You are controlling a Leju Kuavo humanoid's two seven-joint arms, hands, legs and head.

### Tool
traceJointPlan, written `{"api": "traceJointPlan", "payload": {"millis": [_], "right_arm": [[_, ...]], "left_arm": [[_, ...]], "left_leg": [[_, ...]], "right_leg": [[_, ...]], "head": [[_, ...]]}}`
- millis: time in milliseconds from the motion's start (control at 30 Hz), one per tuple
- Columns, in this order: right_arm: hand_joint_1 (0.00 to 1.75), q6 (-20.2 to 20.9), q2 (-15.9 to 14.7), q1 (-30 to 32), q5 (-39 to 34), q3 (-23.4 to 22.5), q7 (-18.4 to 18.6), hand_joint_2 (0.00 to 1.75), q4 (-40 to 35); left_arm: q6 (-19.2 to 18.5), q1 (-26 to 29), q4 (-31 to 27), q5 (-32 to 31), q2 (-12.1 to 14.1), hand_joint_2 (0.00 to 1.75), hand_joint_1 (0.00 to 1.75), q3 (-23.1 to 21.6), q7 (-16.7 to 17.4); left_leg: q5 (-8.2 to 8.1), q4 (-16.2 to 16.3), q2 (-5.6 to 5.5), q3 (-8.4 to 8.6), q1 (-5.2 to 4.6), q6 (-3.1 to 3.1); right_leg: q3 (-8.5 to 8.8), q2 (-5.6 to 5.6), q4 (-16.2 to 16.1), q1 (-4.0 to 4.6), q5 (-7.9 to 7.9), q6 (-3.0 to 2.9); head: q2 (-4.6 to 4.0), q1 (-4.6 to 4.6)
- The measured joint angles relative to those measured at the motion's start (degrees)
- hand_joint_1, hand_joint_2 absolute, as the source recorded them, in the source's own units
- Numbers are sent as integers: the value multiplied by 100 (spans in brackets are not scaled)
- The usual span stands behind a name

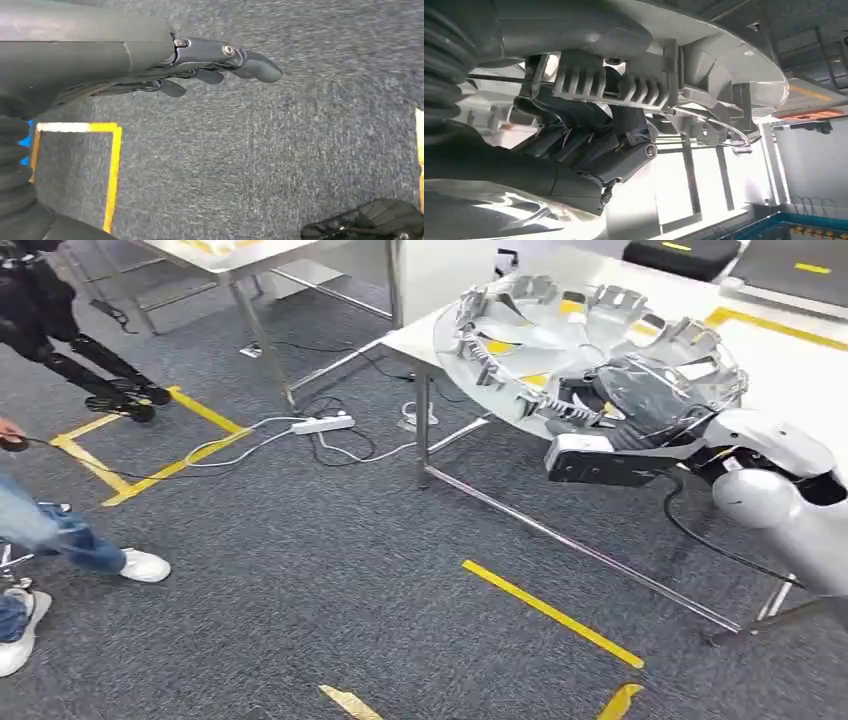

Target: Take the parts from the cabinet and place them on the table.

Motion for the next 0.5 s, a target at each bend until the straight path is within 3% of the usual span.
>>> {"api": "traceJointPlan", "payload": {"millis": [33,67,100,133,167,200,233,300,333,367,400,467,500], "right_arm": [[175,0,0,11,2,2,-7,175,0],[175,2,0,16,0,2,-7,175,0],[175,2,0,15,0,0,-7,175,0],[175,2,0,12,2,-4,11,175,0],[175,2,-2,8,2,-13,11,175,0],[175,4,0,-9,2,-13,15,175,2],[175,0,0,-6,-2,-20,7,175,2],[175,-2,-11,4,0,-42,13,175,9],[175,-2,-29,-6,0,-61,11,175,9],[175,-2,-26,-9,-2,-77,11,175,4],[175,-4,-26,-19,-11,-85,13,175,2],[175,-4,-26,-12,-2,-87,15,175,4],[175,-4,-26,-6,0,-85,13,175,4]], "left_arm": [[0,1,0,0,-2,175,0,0,0],[-4,-1,0,0,-9,175,0,0,0],[-7,-8,0,0,-11,175,0,-2,0],[-7,-13,0,0,-15,175,0,-2,0],[-9,-14,0,0,-13,175,0,-2,0],[-7,-13,0,0,7,175,0,0,0],[-7,-12,-2,0,0,175,0,0,-4],[-7,-21,0,0,0,175,0,0,-9],[-7,-30,0,0,-2,175,0,0,-11],[-7,-41,0,0,-2,175,0,-2,-11],[-7,-43,0,0,-13,175,0,-2,-11],[-7,-23,0,-7,-22,175,0,-2,-11],[-7,-14,0,-9,-22,175,0,-2,-11]], "left_leg": [[-6,1,72,2,3,0],[-16,1,141,10,8,-9],[-31,6,207,18,17,-26],[-51,20,257,25,28,-55],[-80,50,306,32,19,-100],[-115,88,341,8,-32,-148],[-119,87,382,16,-39,-163],[-126,87,492,45,-38,-175],[-159,102,542,57,-22,-213],[-254,179,344,25,11,-253],[-427,440,145,-77,23,-256],[-847,1374,10,-500,19,-253],[-956,1753,-8,-688,13,-241]], "right_leg": [[-39,-17,66,-21,40,23],[77,-35,-136,-40,202,41],[308,-75,-573,-59,428,55],[591,-175,-1085,-67,637,76],[813,-415,-1515,-60,706,97],[908,-494,-1583,16,646,45],[884,-389,-1570,-4,652,-53],[859,-279,-1553,15,648,-114],[868,-222,-1566,6,664,-162],[884,-175,-1577,-14,668,-197],[890,-134,-1577,-15,668,-224],[892,6,-1575,1,665,-255],[894,80,-1573,16,665,-268]], "head": [[0,2],[0,0],[0,2],[0,0],[0,9],[0,20],[0,0],[0,7],[0,7],[0,-2],[0,-20],[0,-26],[0,-28]]}}
